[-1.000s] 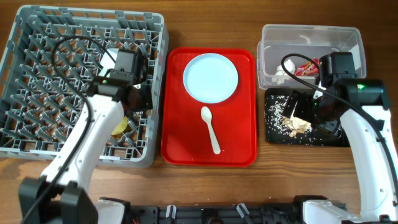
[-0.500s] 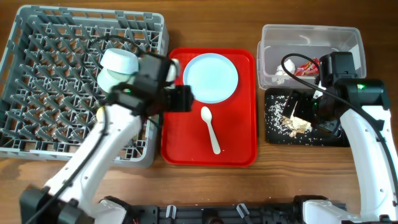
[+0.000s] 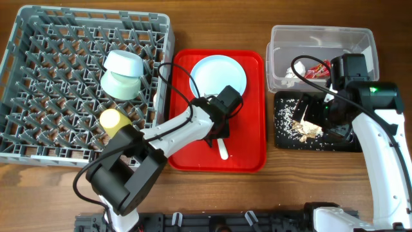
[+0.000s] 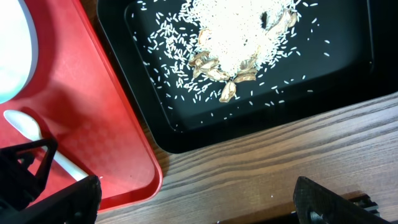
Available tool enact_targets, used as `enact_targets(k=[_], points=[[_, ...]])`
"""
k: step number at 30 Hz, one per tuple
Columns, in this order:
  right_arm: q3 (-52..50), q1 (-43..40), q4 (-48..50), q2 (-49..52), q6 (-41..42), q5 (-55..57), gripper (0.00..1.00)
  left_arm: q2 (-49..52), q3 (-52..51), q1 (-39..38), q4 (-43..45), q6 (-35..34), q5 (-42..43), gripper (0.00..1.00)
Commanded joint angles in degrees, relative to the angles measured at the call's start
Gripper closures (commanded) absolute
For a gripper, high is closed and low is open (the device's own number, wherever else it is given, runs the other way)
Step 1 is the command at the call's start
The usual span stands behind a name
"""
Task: Sort waste into correct bins and load items into the dishwasher rack
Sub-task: 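Reach the left gripper back to the red tray and grasp the spoon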
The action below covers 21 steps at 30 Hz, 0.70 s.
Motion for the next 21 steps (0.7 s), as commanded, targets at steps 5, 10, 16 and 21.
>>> enact_targets(k=[5,10,16,21], points=[[1.31,-0.15,0.07,-0.96,-0.37,-0.22,0.00,1.81,0.61,-0.68,-1.55,-0.94,-2.23,0.72],[1.31,-0.15,-0.13,-0.96,-0.37,-0.22,0.00,1.79,0.63,-0.66,-1.79,-0.92,-2.23,0.80],[1.31,-0.15,-0.26,-0.96,-0.57,-0.22,0.00,0.81,0.63,-0.61,-2.62,-0.72,-2.25,0.93],[1.31,-0.15,-0.70,-0.96,-1.44,-0.22,0.00,-8.15,0.74,2.12,-5.55,1.16,-2.27,0.96]])
